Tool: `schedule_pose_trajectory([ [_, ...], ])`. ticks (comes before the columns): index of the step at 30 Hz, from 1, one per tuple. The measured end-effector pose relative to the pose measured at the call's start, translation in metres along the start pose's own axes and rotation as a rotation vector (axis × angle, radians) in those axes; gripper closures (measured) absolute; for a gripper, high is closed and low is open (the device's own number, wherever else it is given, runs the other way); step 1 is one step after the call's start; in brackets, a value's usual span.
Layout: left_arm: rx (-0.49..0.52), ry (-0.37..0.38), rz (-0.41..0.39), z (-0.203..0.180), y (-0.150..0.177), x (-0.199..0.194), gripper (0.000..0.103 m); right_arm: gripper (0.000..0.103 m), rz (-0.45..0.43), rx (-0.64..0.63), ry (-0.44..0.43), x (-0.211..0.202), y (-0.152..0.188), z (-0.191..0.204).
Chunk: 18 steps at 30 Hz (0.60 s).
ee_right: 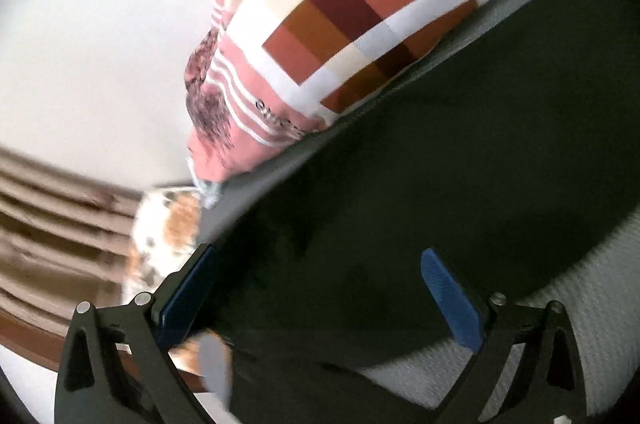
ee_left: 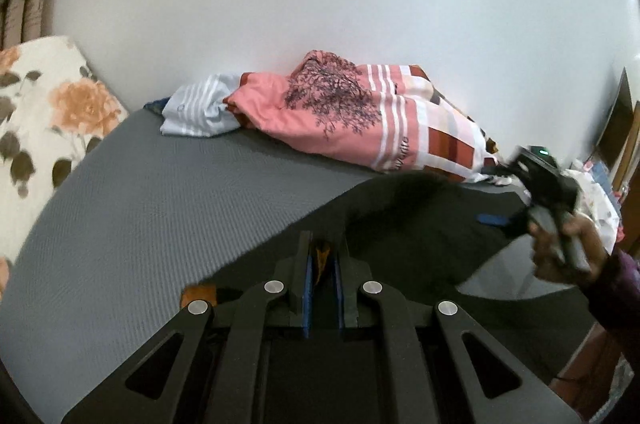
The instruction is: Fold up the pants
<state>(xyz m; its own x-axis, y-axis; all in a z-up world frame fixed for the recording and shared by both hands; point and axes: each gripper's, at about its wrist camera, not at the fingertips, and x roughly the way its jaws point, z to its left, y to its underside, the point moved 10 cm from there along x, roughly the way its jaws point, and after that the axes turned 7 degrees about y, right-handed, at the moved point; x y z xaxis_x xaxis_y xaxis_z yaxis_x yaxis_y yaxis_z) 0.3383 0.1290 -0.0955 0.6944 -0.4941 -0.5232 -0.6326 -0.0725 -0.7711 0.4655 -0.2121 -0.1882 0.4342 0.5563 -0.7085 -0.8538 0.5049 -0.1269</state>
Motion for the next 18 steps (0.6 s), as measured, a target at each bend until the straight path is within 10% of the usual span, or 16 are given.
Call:
schedule_pose_trajectory([
  [6,-0.031,0.015,0.016,-0.017,0.022,-0.014,0.093,0.006,0.044,0.079,0.004,0.028,-0.022,-0.001],
  [11,-0.055,0.016,0.050,-0.018,0.035,-0.015,0.093,0.086,0.116,0.043,0.051,0.056,-0.021,-0.002],
  [18,-0.094,-0.012,0.083,-0.002,0.046,-0.030,0.092,0.095,0.024,-0.025,-0.008,0.016,0.030,0.015],
])
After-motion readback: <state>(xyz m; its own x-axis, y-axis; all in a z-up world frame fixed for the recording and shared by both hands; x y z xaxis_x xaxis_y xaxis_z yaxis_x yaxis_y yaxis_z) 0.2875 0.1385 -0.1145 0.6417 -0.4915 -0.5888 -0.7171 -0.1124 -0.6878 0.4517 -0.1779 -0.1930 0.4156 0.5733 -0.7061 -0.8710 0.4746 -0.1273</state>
